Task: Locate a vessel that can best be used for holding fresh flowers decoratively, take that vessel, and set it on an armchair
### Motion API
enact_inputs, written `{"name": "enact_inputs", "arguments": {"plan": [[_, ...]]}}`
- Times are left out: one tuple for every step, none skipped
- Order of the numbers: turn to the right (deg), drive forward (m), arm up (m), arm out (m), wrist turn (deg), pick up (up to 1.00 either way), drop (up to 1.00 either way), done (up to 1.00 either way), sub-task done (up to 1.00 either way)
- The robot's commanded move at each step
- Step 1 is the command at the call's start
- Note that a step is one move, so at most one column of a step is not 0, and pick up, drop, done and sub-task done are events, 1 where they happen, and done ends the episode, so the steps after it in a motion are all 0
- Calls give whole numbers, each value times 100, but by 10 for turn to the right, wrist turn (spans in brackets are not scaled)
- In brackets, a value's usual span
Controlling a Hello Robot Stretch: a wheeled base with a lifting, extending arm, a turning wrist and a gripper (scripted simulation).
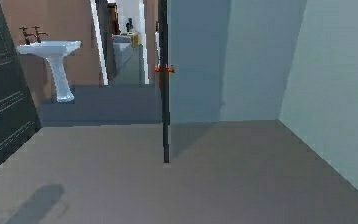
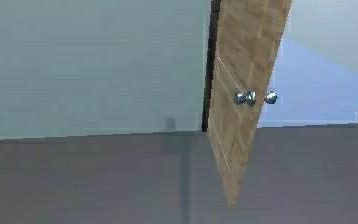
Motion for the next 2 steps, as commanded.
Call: {"name": "enact_inputs", "arguments": {"plan": [[0,50,0,0,0,0,0,0,0],[-270,0,0,0,0,0,0,0,0]]}}
